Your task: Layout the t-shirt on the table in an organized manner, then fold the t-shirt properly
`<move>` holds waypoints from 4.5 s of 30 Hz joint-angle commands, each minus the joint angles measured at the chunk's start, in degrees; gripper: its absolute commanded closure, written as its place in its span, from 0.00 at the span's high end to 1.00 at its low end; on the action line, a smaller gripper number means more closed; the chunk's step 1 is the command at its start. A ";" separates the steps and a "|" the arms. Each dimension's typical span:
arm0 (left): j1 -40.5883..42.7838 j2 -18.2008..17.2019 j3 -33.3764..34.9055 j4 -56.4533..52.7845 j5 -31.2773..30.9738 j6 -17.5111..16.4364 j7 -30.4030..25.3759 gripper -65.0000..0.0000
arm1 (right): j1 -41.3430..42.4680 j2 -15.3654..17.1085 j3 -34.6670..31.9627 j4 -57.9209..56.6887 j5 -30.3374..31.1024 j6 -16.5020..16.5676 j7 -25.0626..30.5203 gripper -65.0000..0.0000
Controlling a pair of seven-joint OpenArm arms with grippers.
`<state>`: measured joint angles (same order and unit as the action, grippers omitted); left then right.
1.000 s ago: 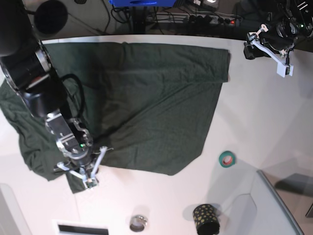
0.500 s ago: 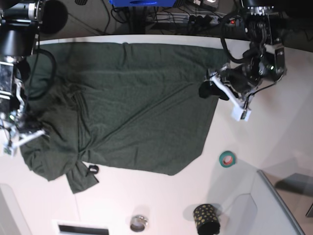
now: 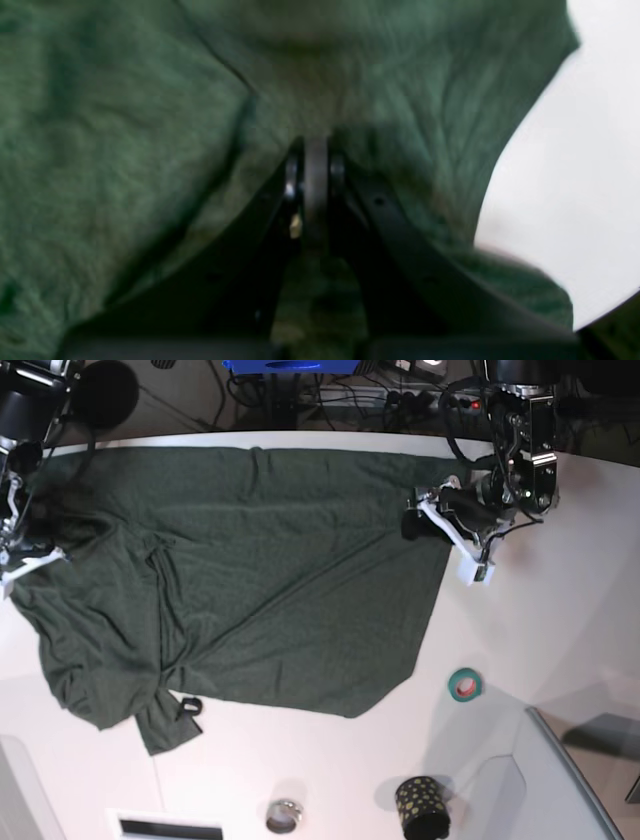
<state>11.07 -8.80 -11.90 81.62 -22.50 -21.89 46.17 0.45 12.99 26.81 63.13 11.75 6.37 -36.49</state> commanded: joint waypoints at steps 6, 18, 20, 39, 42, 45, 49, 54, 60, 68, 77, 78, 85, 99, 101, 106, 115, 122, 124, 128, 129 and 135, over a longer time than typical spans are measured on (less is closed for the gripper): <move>4.45 -1.62 -0.36 0.97 -0.14 -0.13 -1.47 0.61 | 0.21 1.91 0.14 -1.20 0.25 0.09 0.14 0.00; 10.07 -1.62 -3.26 4.22 -0.22 -0.22 -2.88 0.61 | -3.83 3.14 0.05 -0.50 0.16 0.00 2.25 0.00; 10.69 -1.71 -3.35 6.07 -0.31 -0.22 -2.70 0.61 | -4.10 3.14 -0.30 -0.50 0.16 0.09 3.48 0.00; 2.07 -1.71 -2.91 10.02 0.04 -0.04 -2.61 0.61 | 2.58 6.39 -0.48 9.53 0.16 1.50 2.25 0.00; -2.24 -1.62 -2.74 7.39 -0.22 -0.13 -2.61 0.61 | 11.11 9.56 -0.13 -3.57 0.16 8.71 8.93 0.01; -4.87 -1.53 -2.74 6.33 -0.22 -0.22 -2.61 0.61 | 19.38 12.10 0.05 -18.96 0.16 14.95 18.07 0.01; -5.49 -1.80 -3.00 6.33 -0.22 -0.22 -2.61 0.61 | 29.75 15.62 -0.39 -39.44 0.16 16.97 25.98 0.23; -3.82 -1.80 -3.18 5.89 0.04 -0.22 -2.88 0.61 | 32.21 16.15 -0.48 -48.23 0.16 16.79 34.60 0.76; -1.27 -3.91 -3.26 6.16 -0.22 -0.22 -3.05 0.61 | 30.19 15.45 -3.29 -48.23 0.08 16.79 34.60 0.68; -0.04 -5.49 -3.26 6.33 -0.22 -0.22 -3.14 0.61 | 29.84 14.39 -11.38 -48.23 0.25 12.13 34.86 0.68; -0.04 -5.31 -3.26 6.33 -0.22 -0.22 -3.14 0.61 | 28.96 13.78 -12.70 -48.23 0.25 11.69 34.86 0.59; -0.04 -5.31 -3.26 6.33 -0.22 -0.22 -3.14 0.61 | 28.96 13.78 -12.79 -48.23 0.25 11.69 34.86 0.51; -0.04 -5.31 -3.26 6.07 -0.22 -0.22 -3.14 0.61 | 28.96 13.78 -12.79 -48.23 0.25 11.69 34.86 0.09; -0.04 -5.14 -3.26 6.24 -0.31 -0.22 -3.05 0.61 | 27.02 14.04 -12.70 -41.02 0.25 11.69 34.69 0.00; -0.04 -5.14 -3.26 6.24 -0.31 -0.22 -3.05 0.61 | 26.67 14.04 -12.79 -40.14 0.25 11.69 34.51 0.00; -0.04 -5.14 -3.26 6.24 -0.31 -0.22 -2.96 0.61 | 26.58 13.95 -12.43 -39.79 0.25 12.13 31.52 0.00; -0.13 -5.14 -3.26 6.33 -0.31 -0.22 -2.96 0.61 | 26.50 13.95 -12.43 -39.79 0.25 13.10 31.26 0.00; -0.13 -5.14 -3.26 6.33 -0.31 -0.22 -2.96 0.61 | 25.71 13.95 -12.26 -39.71 0.34 16.35 31.17 0.00; -0.13 -5.14 -3.26 6.33 -0.31 -0.22 -2.96 0.61 | 24.21 13.95 -12.26 -36.54 0.43 16.53 31.17 0.00; -0.39 -5.14 -3.26 6.33 -0.31 -0.22 -2.88 0.61 | 17.71 13.69 -10.94 -24.50 0.43 16.35 28.45 0.00; -0.39 -5.14 -3.26 6.33 -0.31 -0.22 -2.79 0.61 | 16.65 13.25 -9.62 -22.03 0.43 16.35 26.16 0.00; -0.65 -5.14 -3.26 6.16 -0.31 -0.22 -2.79 0.61 | 9.27 10.00 -2.68 -3.84 0.43 17.76 17.63 0.00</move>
<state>10.96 -13.37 -14.94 86.83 -22.28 -22.06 44.36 8.45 22.02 23.90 58.35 11.62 23.90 -20.10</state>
